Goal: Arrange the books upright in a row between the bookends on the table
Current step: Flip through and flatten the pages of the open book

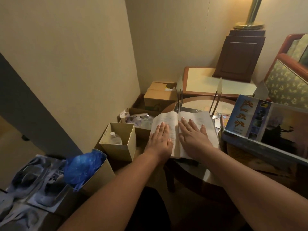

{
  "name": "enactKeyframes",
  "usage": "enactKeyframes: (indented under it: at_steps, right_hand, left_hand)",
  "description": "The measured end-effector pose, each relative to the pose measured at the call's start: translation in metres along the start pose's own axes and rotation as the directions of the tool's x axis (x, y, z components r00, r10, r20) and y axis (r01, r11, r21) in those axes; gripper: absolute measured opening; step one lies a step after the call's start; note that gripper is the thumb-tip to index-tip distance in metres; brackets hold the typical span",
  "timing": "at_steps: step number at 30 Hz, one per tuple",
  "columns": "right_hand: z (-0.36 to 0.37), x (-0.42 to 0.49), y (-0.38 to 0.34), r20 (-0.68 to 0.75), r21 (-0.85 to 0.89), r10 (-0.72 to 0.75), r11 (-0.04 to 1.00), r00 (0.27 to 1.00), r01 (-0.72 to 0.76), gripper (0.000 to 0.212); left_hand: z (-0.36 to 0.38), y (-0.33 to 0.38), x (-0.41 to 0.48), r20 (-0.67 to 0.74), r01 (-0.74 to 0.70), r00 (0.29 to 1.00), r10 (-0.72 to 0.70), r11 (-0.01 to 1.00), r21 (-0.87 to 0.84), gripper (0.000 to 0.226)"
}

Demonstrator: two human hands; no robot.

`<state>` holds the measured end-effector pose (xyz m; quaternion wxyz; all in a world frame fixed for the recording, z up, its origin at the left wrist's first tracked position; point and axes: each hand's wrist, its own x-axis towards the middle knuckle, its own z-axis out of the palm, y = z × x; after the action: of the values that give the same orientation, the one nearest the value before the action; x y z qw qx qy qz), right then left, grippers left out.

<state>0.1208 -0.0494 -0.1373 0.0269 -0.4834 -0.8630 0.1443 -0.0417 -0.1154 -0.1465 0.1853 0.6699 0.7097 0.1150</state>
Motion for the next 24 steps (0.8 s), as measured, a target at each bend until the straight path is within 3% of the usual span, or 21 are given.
enactKeyframes:
  at_steps: [9,17,24]
  right_hand:
    - [0.008,0.003,0.001,0.033,-0.058,0.052,0.997,0.998,-0.050,0.069]
    - [0.011,0.006,0.003,0.038,-0.076,0.073,0.995,0.997,-0.070,0.068]
    - [0.011,0.006,0.000,0.042,-0.094,0.084,0.992,0.996,-0.080,0.068]
  left_hand:
    - [-0.017,0.007,0.060,0.107,0.078,0.991,-0.083,0.996,0.049,0.063]
    - [-0.020,0.001,0.108,0.079,0.088,0.993,-0.089,0.996,0.009,0.061]
    - [-0.014,-0.007,0.099,0.028,0.048,0.998,-0.048,0.998,-0.027,0.060]
